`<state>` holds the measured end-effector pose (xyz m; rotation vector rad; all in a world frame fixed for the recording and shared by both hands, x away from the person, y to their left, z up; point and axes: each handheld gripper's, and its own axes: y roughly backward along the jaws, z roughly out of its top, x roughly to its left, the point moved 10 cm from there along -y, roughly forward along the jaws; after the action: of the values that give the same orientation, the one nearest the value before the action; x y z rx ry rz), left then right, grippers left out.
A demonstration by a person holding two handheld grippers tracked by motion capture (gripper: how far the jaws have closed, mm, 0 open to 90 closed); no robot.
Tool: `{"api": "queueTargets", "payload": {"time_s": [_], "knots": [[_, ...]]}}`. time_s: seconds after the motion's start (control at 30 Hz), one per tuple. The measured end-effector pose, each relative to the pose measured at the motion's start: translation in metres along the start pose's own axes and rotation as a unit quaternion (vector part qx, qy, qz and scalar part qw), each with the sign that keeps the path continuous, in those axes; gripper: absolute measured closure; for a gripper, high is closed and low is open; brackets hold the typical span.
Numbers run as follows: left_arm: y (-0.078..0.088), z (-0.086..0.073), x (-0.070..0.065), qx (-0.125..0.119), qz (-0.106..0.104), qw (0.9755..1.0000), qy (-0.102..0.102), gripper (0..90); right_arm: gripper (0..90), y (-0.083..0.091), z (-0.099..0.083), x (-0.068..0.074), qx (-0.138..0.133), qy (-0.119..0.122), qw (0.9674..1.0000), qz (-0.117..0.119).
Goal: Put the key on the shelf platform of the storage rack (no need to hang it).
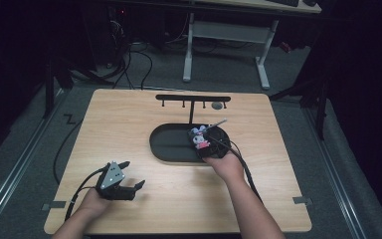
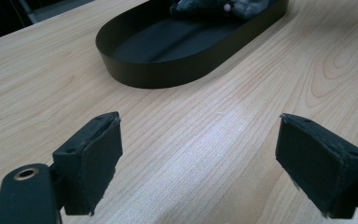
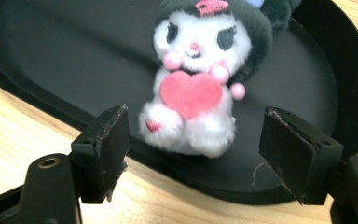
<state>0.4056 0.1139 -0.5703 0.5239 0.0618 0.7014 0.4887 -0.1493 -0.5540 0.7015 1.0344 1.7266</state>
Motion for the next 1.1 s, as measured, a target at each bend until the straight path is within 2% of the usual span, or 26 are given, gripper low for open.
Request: {"api": "queueTargets", "payload": {"time_s": [0.27,0.57,1.0,1.1], "knots": [[0.0,0.0,0.0,0.0,0.0,1.0,-0.002,15.4,24.6,0.005,-0.011,-0.004,-0.007,-0.003,1.0,0.0],[-0.001,0.0,-0.001,0.004,0.0,1.0,-0.003,15.4,23.9,0.011,-0.027,-0.009,-0.03,0.0,0.9996,0.001],[-0.002,-0.001,-0.001,0.006,0.003,1.0,-0.005,15.4,18.6,0.023,-0.063,-0.017,-0.061,0.004,0.9981,0.002],[-0.002,-0.001,-0.001,0.007,0.002,1.0,-0.005,15.4,15.6,0.026,-0.072,-0.019,-0.079,0.007,0.9968,-0.006]]}}
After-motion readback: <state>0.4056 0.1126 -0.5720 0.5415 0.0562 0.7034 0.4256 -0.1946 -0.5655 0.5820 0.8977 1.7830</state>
